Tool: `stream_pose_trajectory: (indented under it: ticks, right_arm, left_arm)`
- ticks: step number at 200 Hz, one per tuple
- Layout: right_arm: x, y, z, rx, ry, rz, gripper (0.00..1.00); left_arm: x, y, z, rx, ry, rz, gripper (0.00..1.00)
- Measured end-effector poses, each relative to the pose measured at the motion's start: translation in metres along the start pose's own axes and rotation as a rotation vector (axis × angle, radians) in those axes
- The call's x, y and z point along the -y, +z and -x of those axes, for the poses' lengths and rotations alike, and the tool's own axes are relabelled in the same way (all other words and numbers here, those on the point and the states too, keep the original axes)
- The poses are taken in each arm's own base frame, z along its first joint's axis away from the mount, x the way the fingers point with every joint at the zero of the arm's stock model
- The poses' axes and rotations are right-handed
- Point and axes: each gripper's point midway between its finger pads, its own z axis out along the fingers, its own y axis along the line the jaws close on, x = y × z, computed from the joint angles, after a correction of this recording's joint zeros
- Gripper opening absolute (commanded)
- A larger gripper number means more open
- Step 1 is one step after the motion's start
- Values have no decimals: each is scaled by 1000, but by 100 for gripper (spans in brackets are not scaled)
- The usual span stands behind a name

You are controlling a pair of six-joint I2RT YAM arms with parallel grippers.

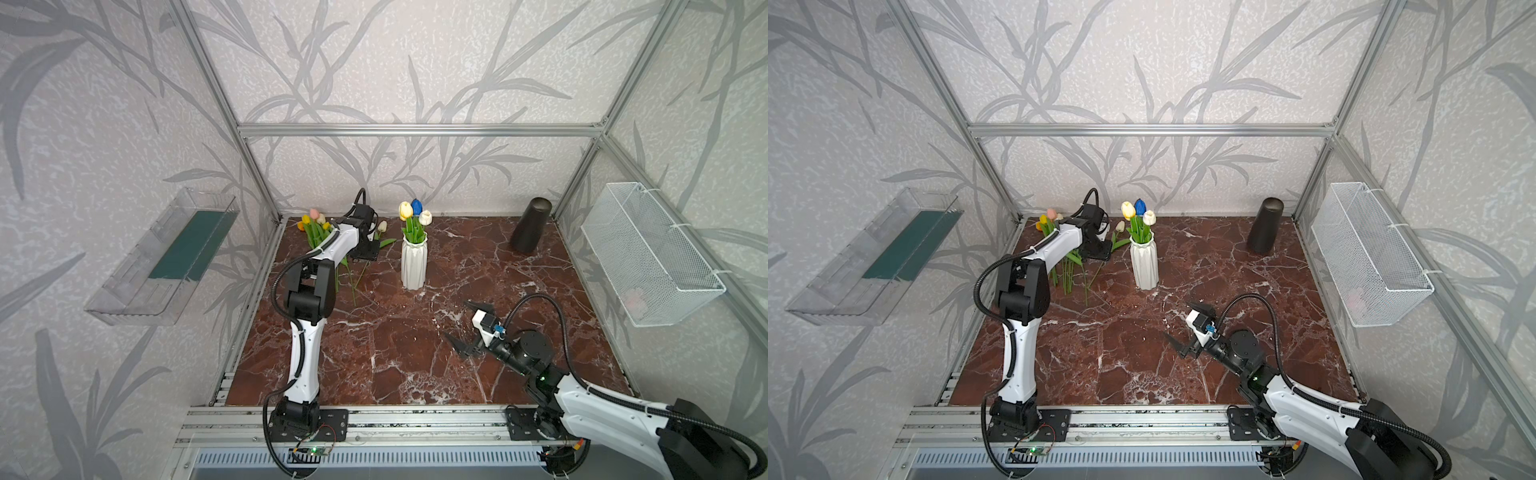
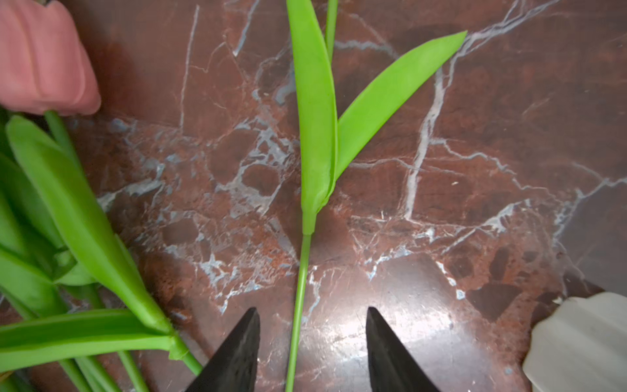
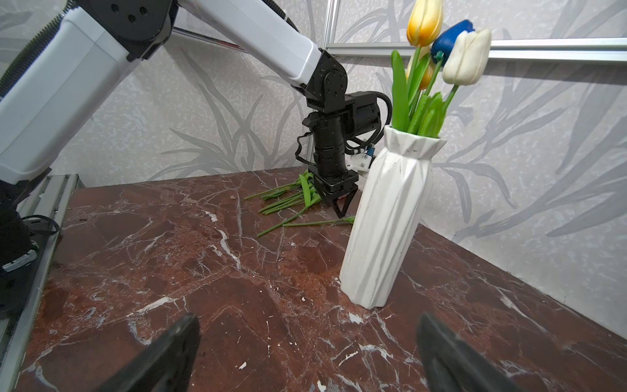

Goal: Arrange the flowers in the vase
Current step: 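Close the left gripper on the white tulip stem lying apart, then lift the white tulip upright with the left gripper above the vase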

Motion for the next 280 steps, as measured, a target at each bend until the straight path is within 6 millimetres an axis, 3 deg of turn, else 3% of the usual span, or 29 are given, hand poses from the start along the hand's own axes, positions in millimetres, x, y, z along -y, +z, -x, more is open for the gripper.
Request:
stream_pose_trajectory:
  ticks: [63, 87, 123, 209, 244, 280]
  right_arm:
    - [1, -3, 12, 41, -8, -5, 100]
    - [1, -3, 12, 40, -8, -5, 100]
    - [1, -3, 12, 40, -8, -5, 100]
    - [2, -5, 17, 57, -16, -9, 100]
    - [2, -6, 18, 60, -23, -11, 100]
    - [2, -6, 18, 57, -22, -10, 100]
  left_arm:
    - [4, 26, -12, -87, 38, 39, 43]
    - [2, 26, -5, -76, 47, 50, 35]
    - [0, 29, -5, -85, 48, 64, 14]
    - [0, 27, -1, -75, 44, 66, 0]
    - [4, 2, 3, -26, 28, 43, 0]
    - [4, -57, 16, 123, -1, 27, 0]
